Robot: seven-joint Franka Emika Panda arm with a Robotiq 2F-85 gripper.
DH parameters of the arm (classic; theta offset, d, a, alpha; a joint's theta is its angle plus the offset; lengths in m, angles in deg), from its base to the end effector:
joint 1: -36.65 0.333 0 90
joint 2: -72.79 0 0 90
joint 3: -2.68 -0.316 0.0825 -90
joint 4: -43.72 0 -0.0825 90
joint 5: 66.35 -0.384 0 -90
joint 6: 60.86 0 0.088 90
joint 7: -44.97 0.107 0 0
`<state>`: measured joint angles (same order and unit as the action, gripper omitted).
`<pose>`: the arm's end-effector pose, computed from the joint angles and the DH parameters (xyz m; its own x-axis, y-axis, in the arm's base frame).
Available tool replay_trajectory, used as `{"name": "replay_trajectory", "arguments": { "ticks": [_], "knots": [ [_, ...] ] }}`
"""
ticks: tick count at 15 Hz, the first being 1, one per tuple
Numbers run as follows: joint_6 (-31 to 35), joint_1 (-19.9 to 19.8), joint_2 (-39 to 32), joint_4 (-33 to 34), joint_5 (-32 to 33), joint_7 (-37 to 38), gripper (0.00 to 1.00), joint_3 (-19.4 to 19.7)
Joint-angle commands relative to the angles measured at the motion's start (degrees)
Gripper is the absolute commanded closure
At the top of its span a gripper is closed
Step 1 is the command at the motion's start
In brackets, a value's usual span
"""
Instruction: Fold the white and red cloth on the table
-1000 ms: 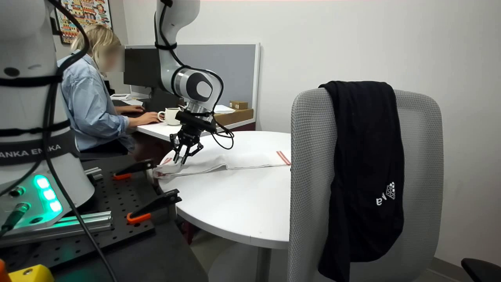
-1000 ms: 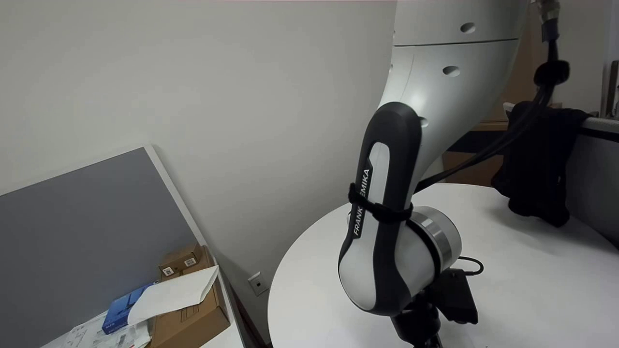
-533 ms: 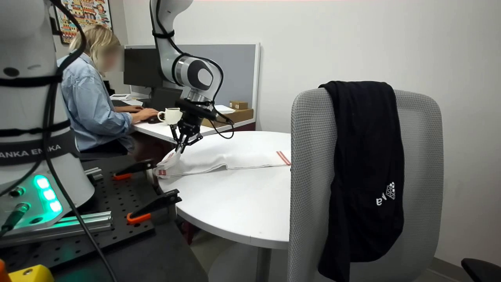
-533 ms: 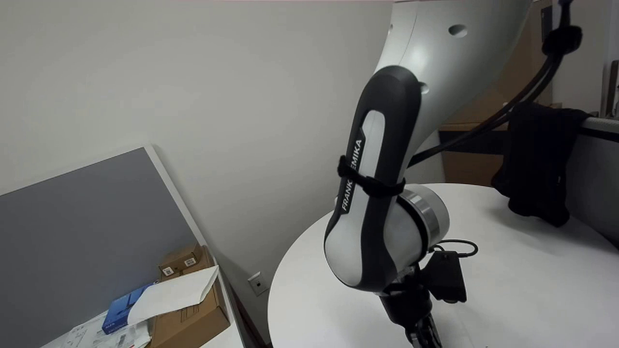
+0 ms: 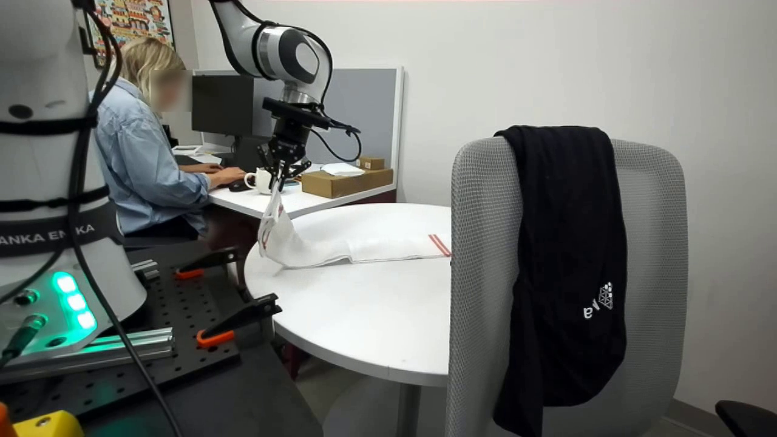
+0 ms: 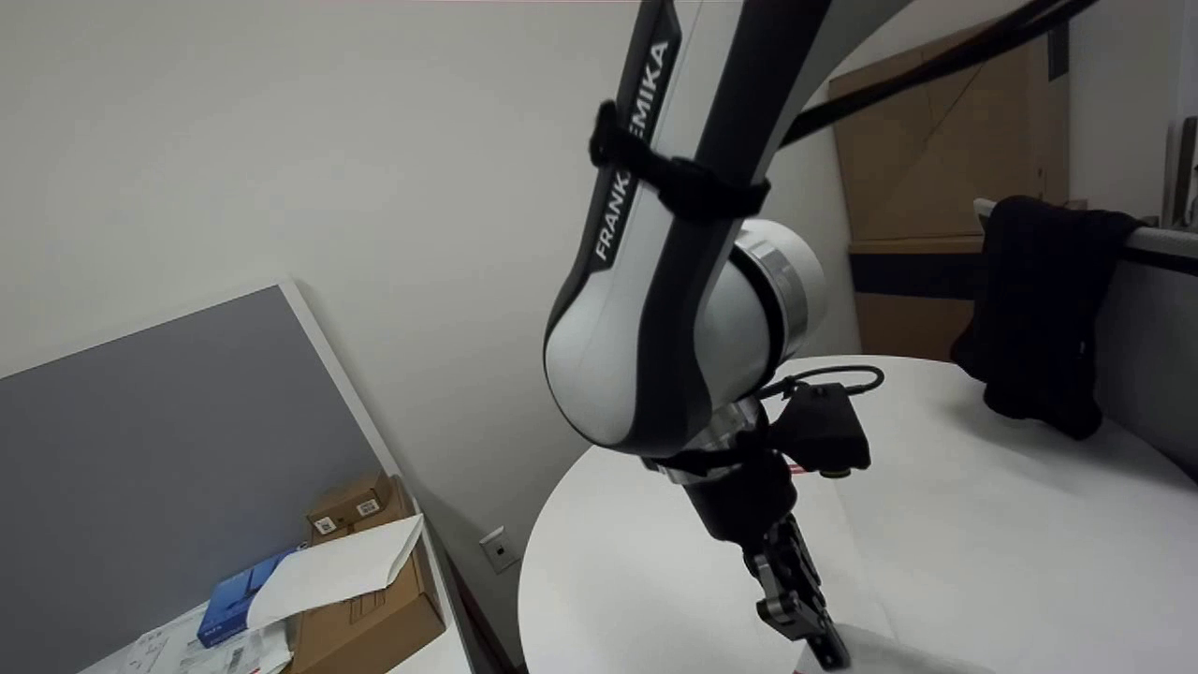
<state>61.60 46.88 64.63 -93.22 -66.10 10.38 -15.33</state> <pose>0.3992 0.2175 0.2369 0.3963 0.8718 -0.2878 0.8482 -0.4677 -0.2487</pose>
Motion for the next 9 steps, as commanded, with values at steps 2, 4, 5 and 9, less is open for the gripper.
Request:
{"name": "replay_trajectory", "arguments": {
  "ticks": [2, 4, 5, 9],
  "knots": [
    [-2.10, 2.48, 11.12, -4.27, -1.62, -0.44, 0.99, -0.27],
    [-2.65, 4.10, 14.52, -5.95, -2.11, -0.69, 0.99, -0.25],
    [-2.99, 5.07, 16.21, -6.89, -2.45, -0.64, 0.99, -0.30],
    [-5.62, 10.00, 23.64, -11.09, -4.79, -0.38, 0.99, -0.75]
  ]
}}
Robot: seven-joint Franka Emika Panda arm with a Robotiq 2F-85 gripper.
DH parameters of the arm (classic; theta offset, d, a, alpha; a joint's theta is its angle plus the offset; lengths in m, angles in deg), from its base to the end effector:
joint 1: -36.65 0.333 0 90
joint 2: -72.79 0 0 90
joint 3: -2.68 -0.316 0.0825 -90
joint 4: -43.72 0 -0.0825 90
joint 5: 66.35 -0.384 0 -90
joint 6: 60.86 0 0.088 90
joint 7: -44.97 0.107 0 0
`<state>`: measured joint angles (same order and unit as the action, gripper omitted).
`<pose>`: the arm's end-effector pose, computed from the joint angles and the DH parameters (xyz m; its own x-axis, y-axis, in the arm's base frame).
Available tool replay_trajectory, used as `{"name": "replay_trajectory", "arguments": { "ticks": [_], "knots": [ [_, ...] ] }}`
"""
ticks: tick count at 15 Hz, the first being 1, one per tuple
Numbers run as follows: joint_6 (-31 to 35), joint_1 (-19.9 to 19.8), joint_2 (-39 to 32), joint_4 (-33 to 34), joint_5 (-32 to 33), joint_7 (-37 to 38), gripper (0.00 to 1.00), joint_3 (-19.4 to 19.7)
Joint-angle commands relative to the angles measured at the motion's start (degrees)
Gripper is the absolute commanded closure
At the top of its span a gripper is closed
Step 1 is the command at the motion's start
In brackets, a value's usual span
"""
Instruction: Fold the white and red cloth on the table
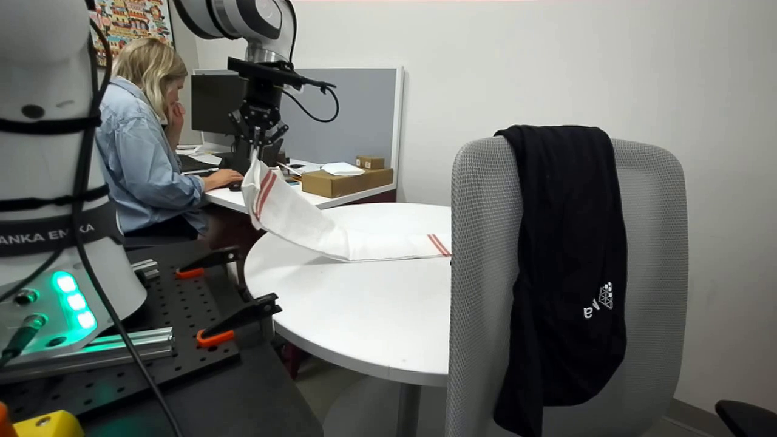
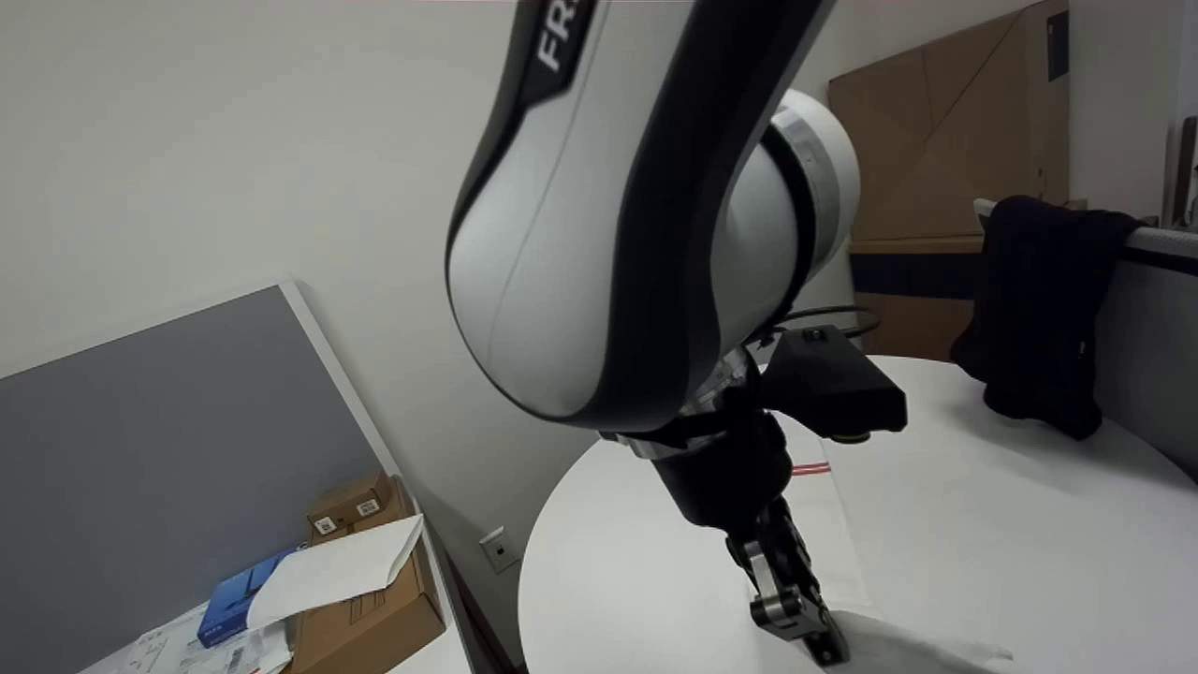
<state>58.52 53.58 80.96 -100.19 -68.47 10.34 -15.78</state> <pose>0.3410 0.2417 0.3096 0.3431 0.9060 -0.2478 0.9109 -0.3853 -0.1476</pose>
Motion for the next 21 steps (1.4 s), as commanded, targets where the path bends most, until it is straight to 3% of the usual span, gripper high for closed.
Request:
{"name": "replay_trajectory", "arguments": {
  "ticks": [1, 5, 7, 14, 21],
  "knots": [
    [-3.25, 4.69, 9.12, -5.06, -3.13, -0.12, 0.99, -0.41],
    [-6.83, 10.00, 15.89, -6.83, -4.20, 0.52, 0.99, -0.68],
    [-8.68, 10.81, 17.66, -5.04, -2.33, 0.62, 0.99, 0.12],
    [-14.35, 3.50, 13.96, 11.48, 10.83, -1.63, 0.99, 6.68],
    [-19.44, -0.58, 2.29, 32.14, 17.34, -7.09, 0.99, 7.35]
  ]
}}
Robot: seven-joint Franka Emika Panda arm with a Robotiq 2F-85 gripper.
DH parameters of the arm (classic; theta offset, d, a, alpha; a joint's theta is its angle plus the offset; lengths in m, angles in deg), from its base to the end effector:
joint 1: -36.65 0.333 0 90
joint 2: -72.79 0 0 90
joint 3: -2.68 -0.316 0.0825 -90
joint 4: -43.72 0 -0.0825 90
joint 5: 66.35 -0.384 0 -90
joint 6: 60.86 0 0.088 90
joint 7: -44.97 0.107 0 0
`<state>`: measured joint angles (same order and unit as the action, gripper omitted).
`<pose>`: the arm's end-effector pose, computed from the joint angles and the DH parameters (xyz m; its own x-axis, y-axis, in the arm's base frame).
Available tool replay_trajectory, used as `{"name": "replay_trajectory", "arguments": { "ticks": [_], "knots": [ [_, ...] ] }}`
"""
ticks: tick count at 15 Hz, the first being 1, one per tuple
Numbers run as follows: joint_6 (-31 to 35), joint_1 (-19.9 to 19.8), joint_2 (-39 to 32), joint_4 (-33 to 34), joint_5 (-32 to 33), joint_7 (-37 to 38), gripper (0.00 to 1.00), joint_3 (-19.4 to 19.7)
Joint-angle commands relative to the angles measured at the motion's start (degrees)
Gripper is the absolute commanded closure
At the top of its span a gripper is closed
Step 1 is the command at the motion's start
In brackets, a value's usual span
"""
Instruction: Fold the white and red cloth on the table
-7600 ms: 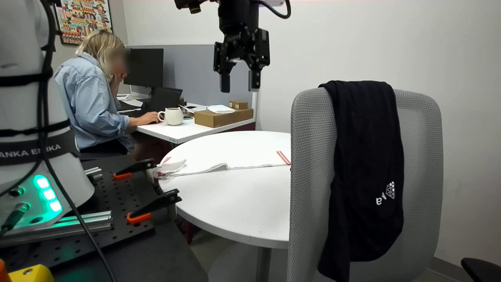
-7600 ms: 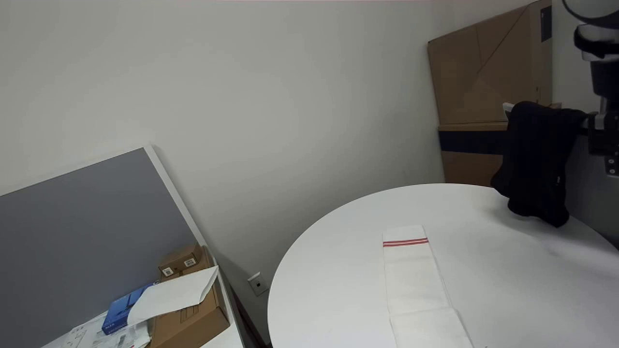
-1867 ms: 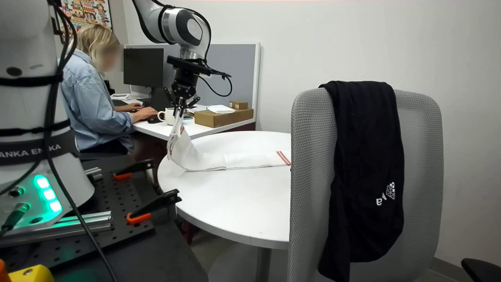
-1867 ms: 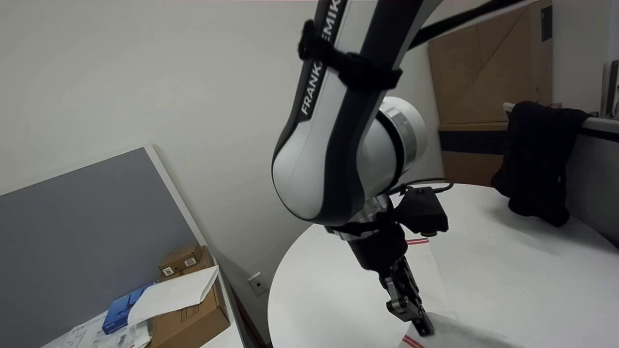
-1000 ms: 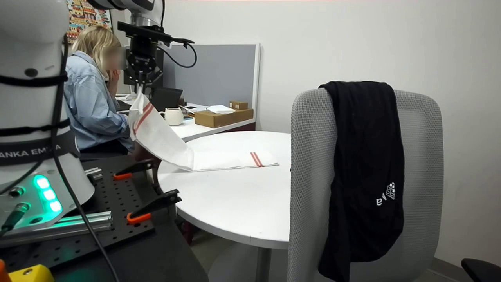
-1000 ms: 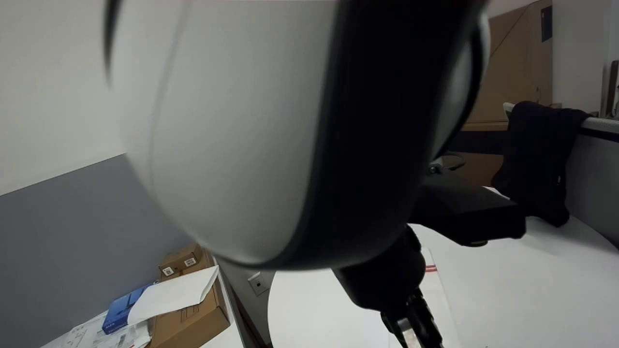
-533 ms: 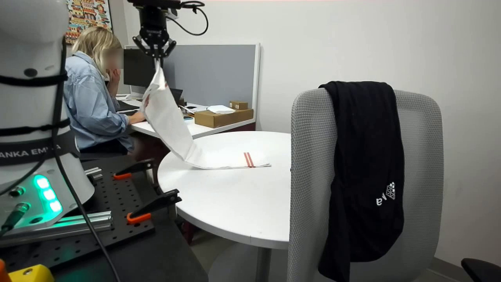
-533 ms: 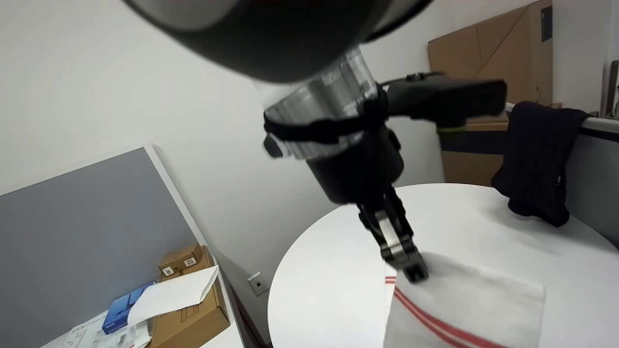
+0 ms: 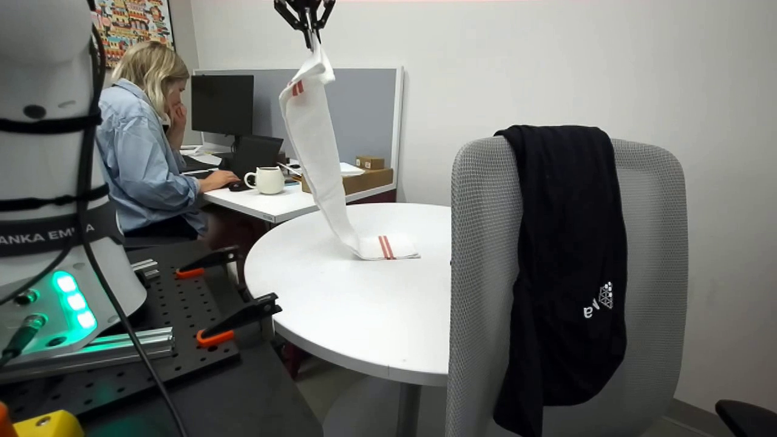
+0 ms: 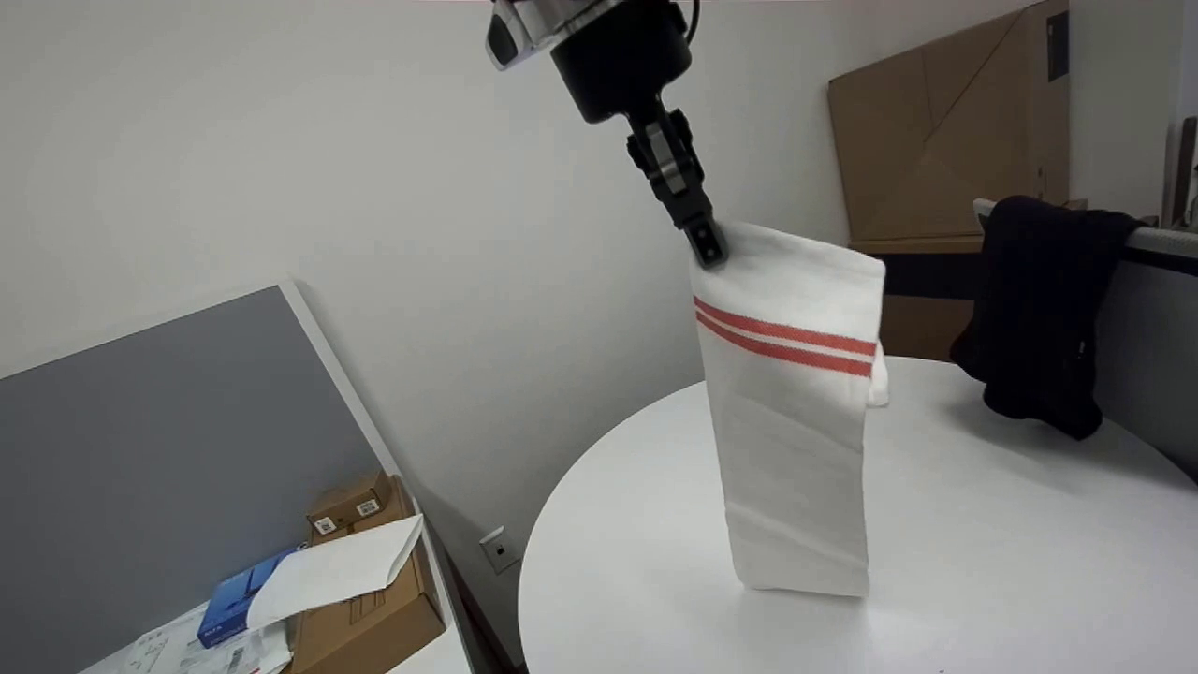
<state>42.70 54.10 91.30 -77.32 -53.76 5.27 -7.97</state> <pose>0.4122 0.2090 0.5509 0.3512 0.9210 -0.1688 0.9257 -0.3145 0.2100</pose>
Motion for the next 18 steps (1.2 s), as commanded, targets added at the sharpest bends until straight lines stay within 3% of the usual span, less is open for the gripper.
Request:
{"name": "replay_trajectory", "arguments": {
  "ticks": [1, 9, 18],
  "knots": [
    [-4.28, -1.59, -10.78, 11.62, 2.89, -2.43, 0.99, -0.38],
    [-11.23, -5.38, -29.74, 25.04, 5.90, -5.89, 0.99, 0.24],
    [-12.91, -7.63, -39.90, 35.45, 15.56, -4.82, 0.99, 3.15]
  ]
}}
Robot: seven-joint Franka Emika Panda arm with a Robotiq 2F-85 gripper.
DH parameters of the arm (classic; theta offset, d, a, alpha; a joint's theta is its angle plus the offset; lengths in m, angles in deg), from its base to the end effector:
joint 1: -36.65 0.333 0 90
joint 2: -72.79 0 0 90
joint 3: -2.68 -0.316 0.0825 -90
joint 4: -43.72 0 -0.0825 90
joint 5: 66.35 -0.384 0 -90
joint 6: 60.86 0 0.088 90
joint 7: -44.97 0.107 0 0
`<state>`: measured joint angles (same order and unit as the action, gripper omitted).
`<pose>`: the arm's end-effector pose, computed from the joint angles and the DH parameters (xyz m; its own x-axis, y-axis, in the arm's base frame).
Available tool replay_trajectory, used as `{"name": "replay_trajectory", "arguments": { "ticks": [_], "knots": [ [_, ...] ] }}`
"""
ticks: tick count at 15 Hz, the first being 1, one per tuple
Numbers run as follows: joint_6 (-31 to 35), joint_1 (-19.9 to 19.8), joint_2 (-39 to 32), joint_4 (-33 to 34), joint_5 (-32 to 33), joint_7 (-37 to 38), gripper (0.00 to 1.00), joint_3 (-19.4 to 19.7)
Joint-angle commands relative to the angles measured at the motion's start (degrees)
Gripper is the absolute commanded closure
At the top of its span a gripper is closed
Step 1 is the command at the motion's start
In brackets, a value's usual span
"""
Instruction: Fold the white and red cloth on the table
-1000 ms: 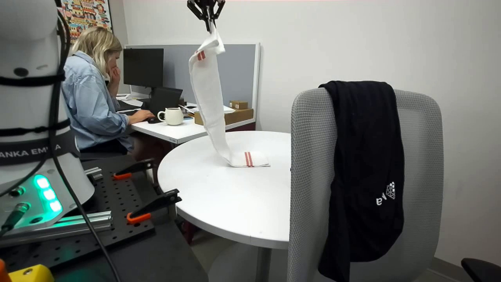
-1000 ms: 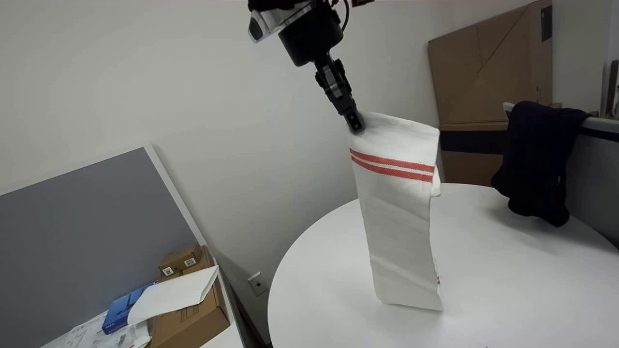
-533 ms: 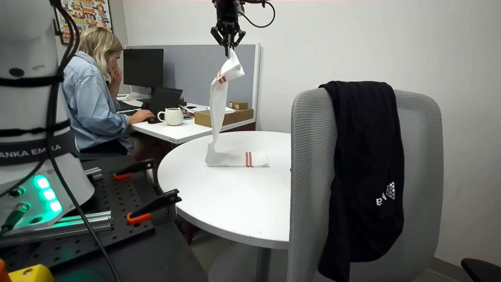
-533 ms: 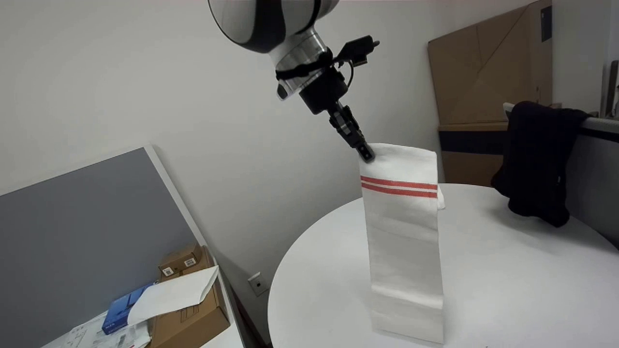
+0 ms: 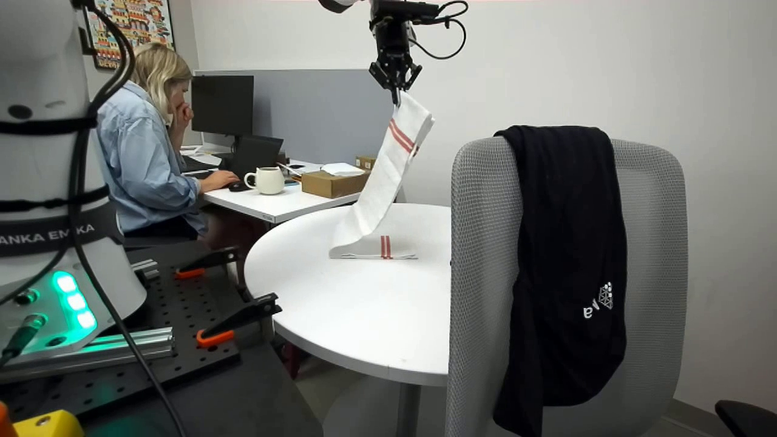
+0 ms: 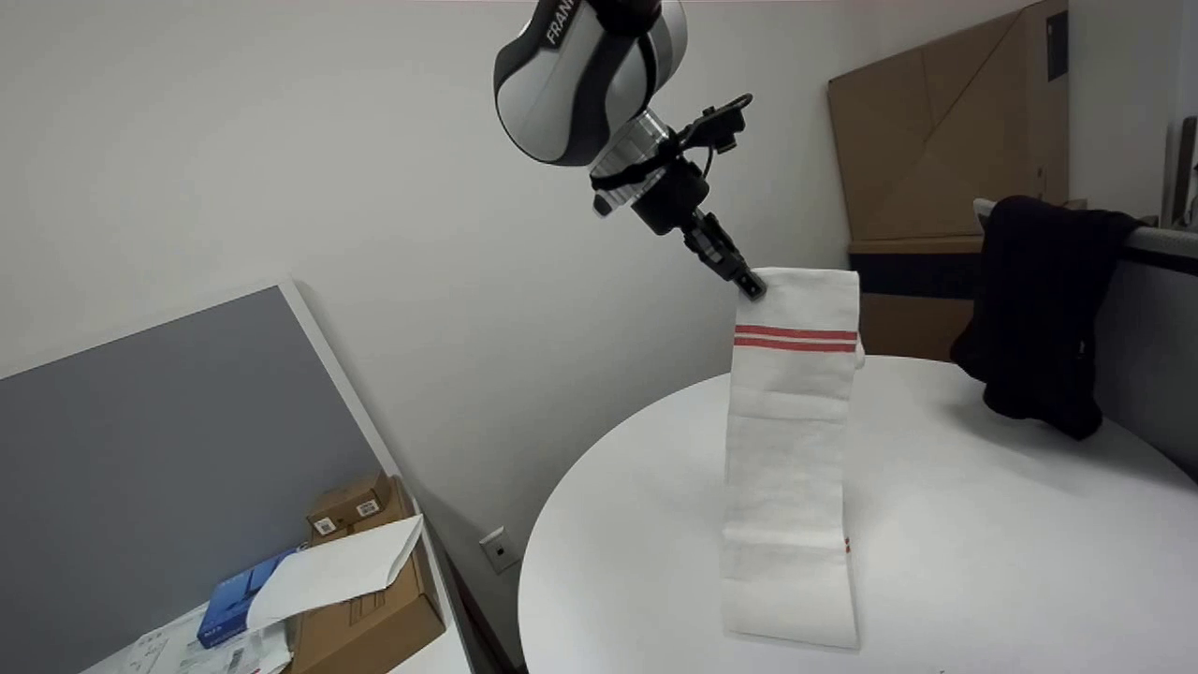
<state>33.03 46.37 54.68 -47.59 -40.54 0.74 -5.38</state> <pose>0.6113 0.1405 0.4405 0.3622 0.8149 -0.4524 0.9264 -0.3685 0.0780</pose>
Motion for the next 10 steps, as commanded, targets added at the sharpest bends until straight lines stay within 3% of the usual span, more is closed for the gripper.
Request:
{"name": "replay_trajectory", "arguments": {
  "ticks": [1, 10],
  "knots": [
    [-3.18, 0.08, -4.08, 6.87, 3.02, 0.30, 0.99, 0.96],
    [-1.50, 0.03, -14.30, 18.02, 6.57, 5.52, 0.99, 4.48]
  ]
}}
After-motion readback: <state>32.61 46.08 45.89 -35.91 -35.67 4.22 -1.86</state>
